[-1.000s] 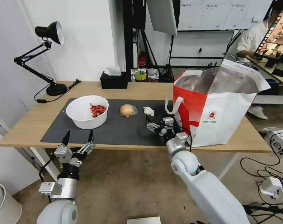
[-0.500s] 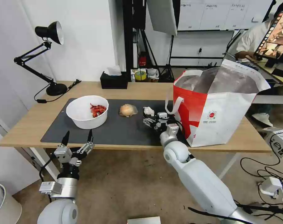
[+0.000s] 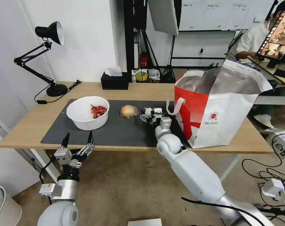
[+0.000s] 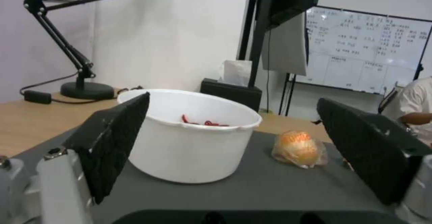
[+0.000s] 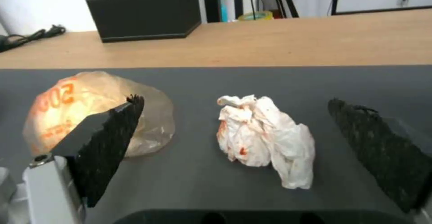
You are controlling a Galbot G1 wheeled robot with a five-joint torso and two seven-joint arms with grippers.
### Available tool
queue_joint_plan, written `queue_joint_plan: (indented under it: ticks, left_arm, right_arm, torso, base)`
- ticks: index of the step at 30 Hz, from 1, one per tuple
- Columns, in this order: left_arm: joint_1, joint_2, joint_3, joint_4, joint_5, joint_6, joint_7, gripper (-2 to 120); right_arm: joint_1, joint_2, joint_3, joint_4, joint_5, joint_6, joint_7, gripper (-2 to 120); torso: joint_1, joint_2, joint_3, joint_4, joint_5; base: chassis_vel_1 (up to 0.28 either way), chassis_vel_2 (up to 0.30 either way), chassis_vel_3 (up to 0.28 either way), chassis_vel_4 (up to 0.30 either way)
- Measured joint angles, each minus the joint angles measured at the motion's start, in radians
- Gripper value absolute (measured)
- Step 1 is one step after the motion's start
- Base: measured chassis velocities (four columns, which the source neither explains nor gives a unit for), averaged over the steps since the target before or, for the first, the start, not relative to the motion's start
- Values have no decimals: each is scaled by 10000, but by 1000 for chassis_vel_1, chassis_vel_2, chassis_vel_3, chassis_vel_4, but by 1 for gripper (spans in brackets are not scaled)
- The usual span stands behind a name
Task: Pick up the trash from the table and place it into the takeout bag.
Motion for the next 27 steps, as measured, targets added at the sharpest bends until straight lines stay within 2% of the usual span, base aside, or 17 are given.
queue_joint_plan:
  ticks: [6, 27]
  left_arm:
    - [38, 44, -65, 23, -19, -28, 5, 100]
    - [37, -35, 21, 51, -8, -35, 9, 100]
  right_arm:
    - [201, 345, 13, -494, -13, -145, 348, 100]
    - [566, 598, 125, -1258, 61, -183, 526, 100]
  torso:
    - [0, 1, 1, 0, 0]
    - [0, 1, 0, 0, 1]
  base:
    - [0, 0, 0, 0]
    - [0, 0, 0, 0]
